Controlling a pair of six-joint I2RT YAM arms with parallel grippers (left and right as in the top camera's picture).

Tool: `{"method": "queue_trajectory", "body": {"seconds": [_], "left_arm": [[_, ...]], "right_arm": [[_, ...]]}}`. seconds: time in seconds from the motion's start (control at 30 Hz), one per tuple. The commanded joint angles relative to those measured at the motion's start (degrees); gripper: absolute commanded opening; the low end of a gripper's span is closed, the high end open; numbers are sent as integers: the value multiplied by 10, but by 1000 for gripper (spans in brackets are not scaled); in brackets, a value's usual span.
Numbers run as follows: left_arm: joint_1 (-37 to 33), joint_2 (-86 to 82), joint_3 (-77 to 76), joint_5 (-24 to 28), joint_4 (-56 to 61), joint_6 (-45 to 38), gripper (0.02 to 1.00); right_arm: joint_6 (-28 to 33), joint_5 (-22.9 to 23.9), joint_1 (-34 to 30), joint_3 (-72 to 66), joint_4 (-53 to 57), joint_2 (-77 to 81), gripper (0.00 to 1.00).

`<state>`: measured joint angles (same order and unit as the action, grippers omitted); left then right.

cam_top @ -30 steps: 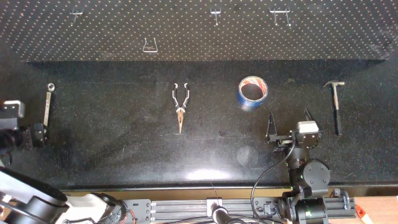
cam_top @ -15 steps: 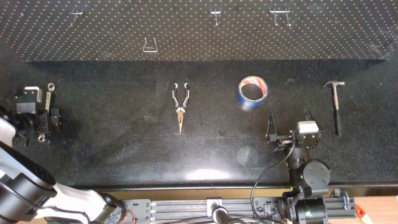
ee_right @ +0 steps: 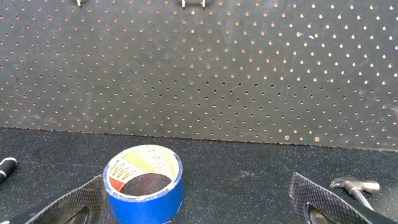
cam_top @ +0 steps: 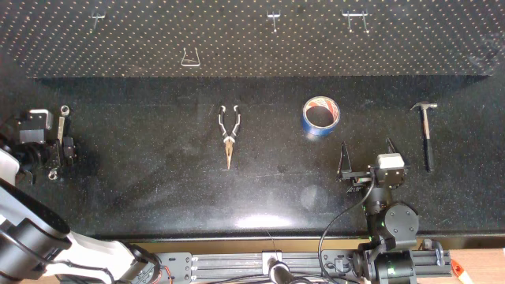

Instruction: Place Tools Onto Pegboard

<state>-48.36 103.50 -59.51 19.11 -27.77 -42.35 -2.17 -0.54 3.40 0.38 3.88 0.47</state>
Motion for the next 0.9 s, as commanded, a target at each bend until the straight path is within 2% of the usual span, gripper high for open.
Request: {"method": "queue_trajectory", "body": {"seconds": [0.03, 0.13, 0.17, 0.27, 0.37, 0.47, 0.57, 0.83, 0.9], "left_arm": [[1, 22, -5, -11, -3, 3, 996], [1, 28, -5, -22, -3, 3, 998], [1, 28, -5, -22, -3, 3, 936], [1, 28, -5, -22, -3, 3, 579], [1, 28, -5, -22, -3, 3, 375], [1, 28, -5, -22, -7, 4, 272], [1, 28, -5, -22, -8, 4, 174], [1, 28, -5, -22, -18, 4, 152], [1, 28, -5, -22, -22, 4, 117]], "right_arm": [[10, -1, 3, -2, 3, -4, 956], [10, -1, 3, -2, 3, -4, 956], [10, -1, 3, -2, 3, -4, 956], [10, -1, 3, -2, 3, -4, 956], [10, -1, 3, -2, 3, -4, 956], [10, -1, 3, -2, 3, -4, 956], [10, -1, 3, -2, 3, -4, 956], [10, -1, 3, -2, 3, -4, 956], [10, -1, 3, -2, 3, -4, 956]]}}
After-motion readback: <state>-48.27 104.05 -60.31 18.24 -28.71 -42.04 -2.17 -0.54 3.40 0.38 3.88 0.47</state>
